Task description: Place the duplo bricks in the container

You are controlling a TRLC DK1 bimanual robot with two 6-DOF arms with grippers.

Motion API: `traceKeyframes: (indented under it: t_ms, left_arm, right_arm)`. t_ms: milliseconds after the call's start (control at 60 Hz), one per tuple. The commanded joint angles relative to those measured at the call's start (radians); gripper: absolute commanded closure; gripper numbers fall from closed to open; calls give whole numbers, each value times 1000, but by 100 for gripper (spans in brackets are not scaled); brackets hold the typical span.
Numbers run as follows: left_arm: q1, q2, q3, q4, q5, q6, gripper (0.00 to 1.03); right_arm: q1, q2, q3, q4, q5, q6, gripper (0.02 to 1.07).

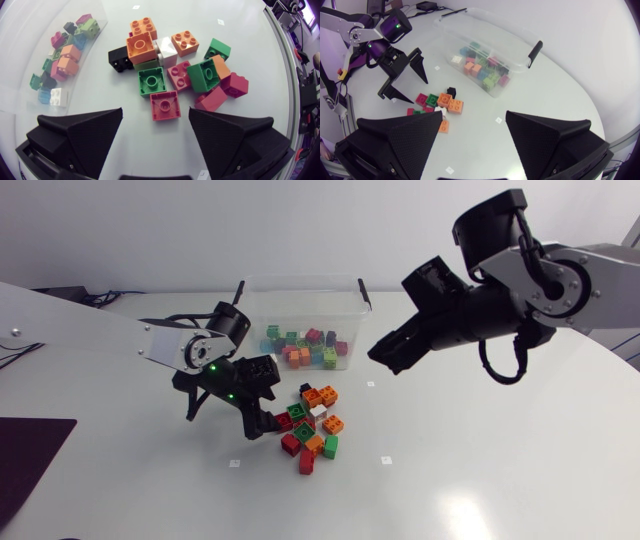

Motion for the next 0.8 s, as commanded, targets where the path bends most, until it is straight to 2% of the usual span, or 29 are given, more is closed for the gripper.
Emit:
traceKeyframes:
  t_ms: [0, 183, 233, 383, 483, 517, 783]
  left_arm:
    - [-21, 43, 35, 3, -2, 20, 12]
    - [-48, 83, 59, 3, -5, 15, 12]
    - [-53, 95, 65, 3, -8, 15, 15]
    - [-61, 114, 76, 2, -21, 12, 40]
    - [-61, 114, 76, 2, -21, 6, 69]
    - [-59, 112, 76, 2, -21, 2, 75]
    - [-42, 54, 56, -34, -21, 11, 76]
  right_arm:
    - [-14, -18, -58, 22, -21, -22, 15]
    - [-17, -35, -118, 37, -24, -30, 15]
    - [-17, -37, -132, 40, -27, -30, 15]
    - [9, -32, -165, 43, -27, -30, 15]
    - [43, -2, -181, 49, -23, -34, 15]
    - [55, 15, -185, 52, -18, -39, 15]
    - [150, 186, -127, 91, 52, -19, 16]
